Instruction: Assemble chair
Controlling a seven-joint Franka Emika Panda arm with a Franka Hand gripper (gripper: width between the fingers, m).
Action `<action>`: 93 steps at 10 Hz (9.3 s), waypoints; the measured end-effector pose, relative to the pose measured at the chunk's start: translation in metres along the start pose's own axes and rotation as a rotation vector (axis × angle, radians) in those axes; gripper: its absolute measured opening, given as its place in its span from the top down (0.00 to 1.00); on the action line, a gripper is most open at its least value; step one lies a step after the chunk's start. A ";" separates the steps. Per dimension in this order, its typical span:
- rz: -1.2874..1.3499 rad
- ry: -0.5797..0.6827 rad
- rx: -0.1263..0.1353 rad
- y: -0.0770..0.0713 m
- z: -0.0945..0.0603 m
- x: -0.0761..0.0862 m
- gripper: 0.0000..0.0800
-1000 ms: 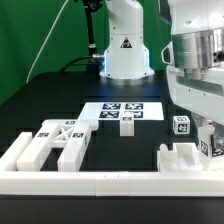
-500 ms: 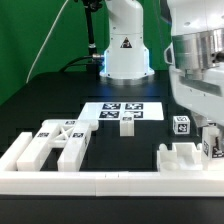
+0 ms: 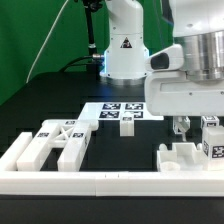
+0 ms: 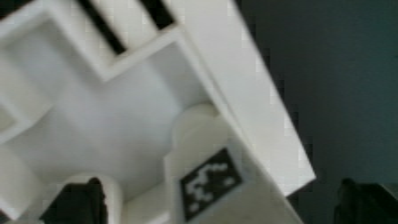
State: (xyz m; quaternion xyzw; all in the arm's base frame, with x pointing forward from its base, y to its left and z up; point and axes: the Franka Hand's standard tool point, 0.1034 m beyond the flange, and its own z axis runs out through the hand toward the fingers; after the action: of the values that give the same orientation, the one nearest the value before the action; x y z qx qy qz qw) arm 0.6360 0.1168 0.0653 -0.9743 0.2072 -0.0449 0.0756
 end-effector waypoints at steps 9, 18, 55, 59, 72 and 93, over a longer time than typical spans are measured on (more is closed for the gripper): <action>-0.288 0.024 -0.059 -0.002 -0.002 0.003 0.64; 1.052 -0.013 0.010 -0.013 0.000 0.004 0.64; 1.210 -0.020 -0.008 0.006 -0.038 0.020 0.20; 1.200 -0.014 -0.003 0.011 -0.048 0.021 0.19; 0.493 -0.015 -0.039 0.048 -0.051 0.002 0.19; -0.355 -0.868 -0.257 0.187 -0.011 -0.097 0.19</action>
Offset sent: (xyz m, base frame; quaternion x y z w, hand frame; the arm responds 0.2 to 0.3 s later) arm 0.0000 0.0000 0.0000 0.0000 0.0000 0.0000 1.0000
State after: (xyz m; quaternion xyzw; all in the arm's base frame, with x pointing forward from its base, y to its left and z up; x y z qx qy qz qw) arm 0.4719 -0.0137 0.0397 -0.9249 -0.0090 0.3794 0.0254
